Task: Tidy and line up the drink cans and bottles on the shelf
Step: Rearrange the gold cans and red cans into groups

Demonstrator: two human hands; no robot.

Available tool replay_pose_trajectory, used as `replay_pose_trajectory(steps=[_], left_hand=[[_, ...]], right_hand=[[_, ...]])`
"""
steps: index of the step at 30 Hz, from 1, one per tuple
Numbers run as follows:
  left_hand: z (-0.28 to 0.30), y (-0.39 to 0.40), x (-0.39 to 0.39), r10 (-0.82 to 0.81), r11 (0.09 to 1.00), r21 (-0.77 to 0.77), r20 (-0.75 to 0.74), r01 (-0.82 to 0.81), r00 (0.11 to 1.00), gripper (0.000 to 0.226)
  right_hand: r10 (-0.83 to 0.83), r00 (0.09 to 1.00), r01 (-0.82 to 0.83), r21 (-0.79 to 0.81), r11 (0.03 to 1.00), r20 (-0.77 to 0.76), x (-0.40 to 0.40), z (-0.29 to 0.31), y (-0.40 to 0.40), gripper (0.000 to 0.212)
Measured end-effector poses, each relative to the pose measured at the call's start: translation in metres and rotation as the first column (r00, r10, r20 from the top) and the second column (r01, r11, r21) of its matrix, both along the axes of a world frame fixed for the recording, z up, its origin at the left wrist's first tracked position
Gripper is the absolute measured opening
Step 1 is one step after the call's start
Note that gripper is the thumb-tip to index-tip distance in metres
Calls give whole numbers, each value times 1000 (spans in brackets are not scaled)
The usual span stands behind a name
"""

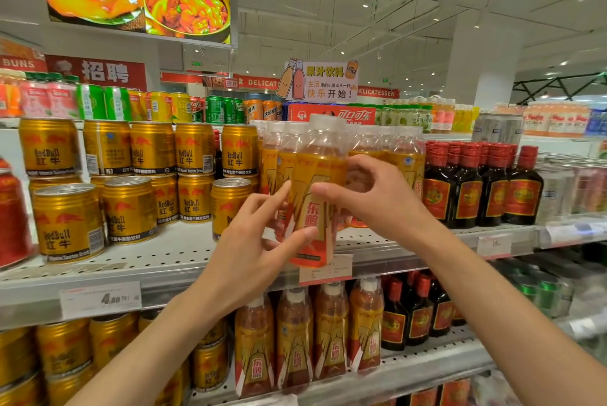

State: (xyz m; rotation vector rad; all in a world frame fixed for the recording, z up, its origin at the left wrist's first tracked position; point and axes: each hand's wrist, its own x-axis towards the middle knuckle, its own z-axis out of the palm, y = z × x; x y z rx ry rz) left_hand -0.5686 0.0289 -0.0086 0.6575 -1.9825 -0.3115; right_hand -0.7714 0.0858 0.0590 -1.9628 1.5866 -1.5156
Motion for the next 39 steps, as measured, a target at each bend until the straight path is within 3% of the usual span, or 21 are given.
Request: replay_pose_trajectory(steps=[2, 5, 8, 12, 17, 25, 29, 32, 39], left_hand=[[7, -3, -5, 21, 1000, -19, -69, -22, 997, 71], [9, -15, -4, 175, 980, -73, -101, -183, 979, 67], [0, -24, -7, 290, 954, -80, 21, -288, 957, 80], [-7, -30, -19, 344, 939, -78, 149, -335, 927, 89], [-9, -36, -22, 274, 962, -18, 139, -274, 952, 92], [-13, -33, -24, 273, 962, -27, 66, -272, 960, 92], [-13, -30, -23, 269, 963, -21, 59, -268, 961, 90], [-16, -26, -17, 243, 970, 0, 14, -243, 970, 78], [-35, 21, 5, 157, 970, 221, -278, -96, 948, 36]], right_hand=[[-66, 998, 66, -3, 998, 0, -15, 4, 6, 62], [-184, 983, 184, -10, 983, 2, -36, 8, 13, 57], [-306, 952, 306, -21, 952, -1, -49, 0, 9, 55], [-414, 910, 414, -39, 910, 4, -51, -17, -6, 72], [-411, 903, 416, 22, 909, -123, -48, -25, -10, 92], [-426, 900, 427, -9, 904, -88, -41, -38, -14, 92], [-380, 923, 383, 53, 922, -58, -43, -46, -9, 93], [-337, 941, 337, 91, 937, -21, -44, -61, 3, 85], [-218, 933, 210, 58, 976, 286, -40, -107, 42, 33]])
